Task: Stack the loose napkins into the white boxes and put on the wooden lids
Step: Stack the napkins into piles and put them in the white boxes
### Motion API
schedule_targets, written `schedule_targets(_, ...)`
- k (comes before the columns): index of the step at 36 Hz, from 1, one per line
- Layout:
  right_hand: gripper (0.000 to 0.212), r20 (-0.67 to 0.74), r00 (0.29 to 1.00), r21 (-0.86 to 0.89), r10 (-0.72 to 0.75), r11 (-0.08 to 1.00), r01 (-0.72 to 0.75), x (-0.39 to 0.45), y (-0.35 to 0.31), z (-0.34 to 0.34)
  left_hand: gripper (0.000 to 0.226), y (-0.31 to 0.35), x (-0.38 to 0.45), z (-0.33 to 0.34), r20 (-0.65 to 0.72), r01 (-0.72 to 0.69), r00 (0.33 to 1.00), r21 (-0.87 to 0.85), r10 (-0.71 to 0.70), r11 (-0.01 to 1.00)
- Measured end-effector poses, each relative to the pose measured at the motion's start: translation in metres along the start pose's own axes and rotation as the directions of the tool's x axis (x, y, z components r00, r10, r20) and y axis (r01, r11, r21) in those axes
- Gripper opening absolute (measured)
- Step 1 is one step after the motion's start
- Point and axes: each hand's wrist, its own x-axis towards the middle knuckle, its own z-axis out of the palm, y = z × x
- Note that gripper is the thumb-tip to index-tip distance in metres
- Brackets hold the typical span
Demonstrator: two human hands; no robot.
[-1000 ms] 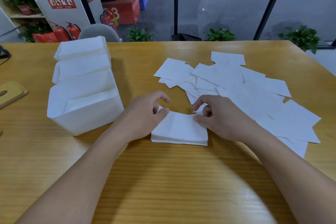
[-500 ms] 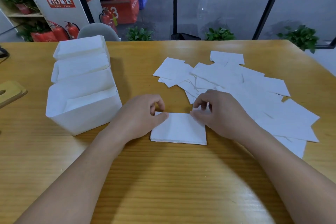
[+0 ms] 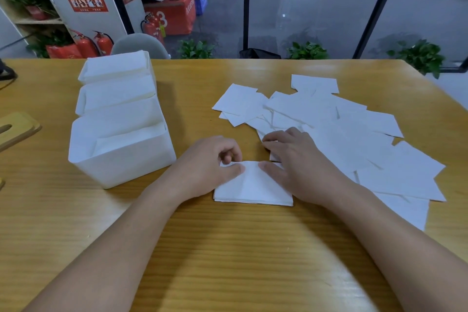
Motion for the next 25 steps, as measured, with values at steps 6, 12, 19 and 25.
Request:
schedule_targets(6, 0.035, -0.138, 0.990, 0.265, -0.017, 0.963, 0.054, -0.002, 0.001, -0.011, 0.015, 0.004, -0.002, 0.004, -0.044, -0.022, 0.999, 0.001, 0.022, 1.000)
schedule_targets(12, 0.012, -0.153, 0.984, 0.383, 0.093, 0.923, -0.027, -0.004, 0.006, -0.016, 0.011, 0.003, 0.002, 0.007, -0.214, -0.004, 0.977, -0.065, -0.010, 0.998)
schedule_targets(19, 0.027, -0.062, 0.996, 0.439, 0.068, 0.898, -0.034, -0.006, 0.008, -0.015, 0.030, -0.011, 0.014, 0.010, -0.279, 0.041, 0.960, 0.132, -0.003, 0.990)
schedule_targets(25, 0.025, -0.032, 0.998, 0.455, 0.060, 0.889, -0.039, -0.007, 0.006, -0.015, 0.010, -0.013, 0.024, 0.012, -0.265, -0.004, 0.961, 0.270, 0.078, 0.963)
